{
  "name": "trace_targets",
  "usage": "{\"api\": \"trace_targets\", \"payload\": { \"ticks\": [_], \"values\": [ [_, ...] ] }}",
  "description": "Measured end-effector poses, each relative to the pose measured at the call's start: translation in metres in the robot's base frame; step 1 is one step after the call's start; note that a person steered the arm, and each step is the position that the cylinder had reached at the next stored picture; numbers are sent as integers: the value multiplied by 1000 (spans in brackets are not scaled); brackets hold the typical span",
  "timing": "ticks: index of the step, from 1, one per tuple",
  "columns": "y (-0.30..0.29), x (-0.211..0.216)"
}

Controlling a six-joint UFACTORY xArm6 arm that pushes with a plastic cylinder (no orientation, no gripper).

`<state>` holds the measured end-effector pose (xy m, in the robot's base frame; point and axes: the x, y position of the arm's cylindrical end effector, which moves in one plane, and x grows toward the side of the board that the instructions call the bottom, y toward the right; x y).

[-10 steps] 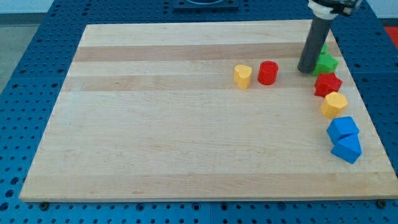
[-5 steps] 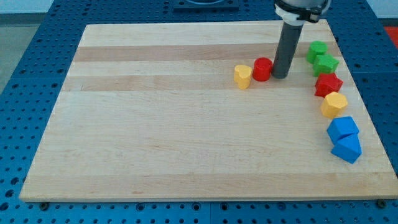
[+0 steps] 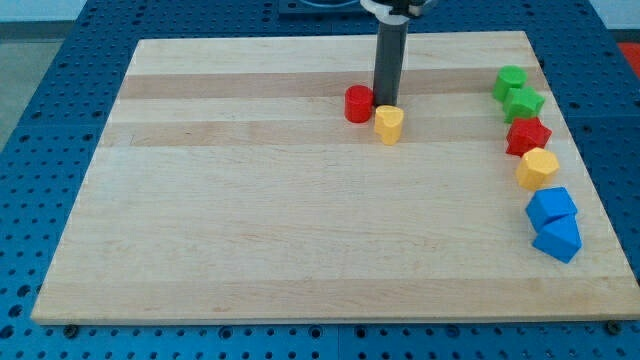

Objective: Push the red circle to the center

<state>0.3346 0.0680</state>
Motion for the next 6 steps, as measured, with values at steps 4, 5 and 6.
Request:
{"api": "trace_targets", "payload": {
  "ticks": [4, 5, 6],
  "values": [
    [-25, -20],
    [-25, -10],
    [-25, 12]
  ]
}}
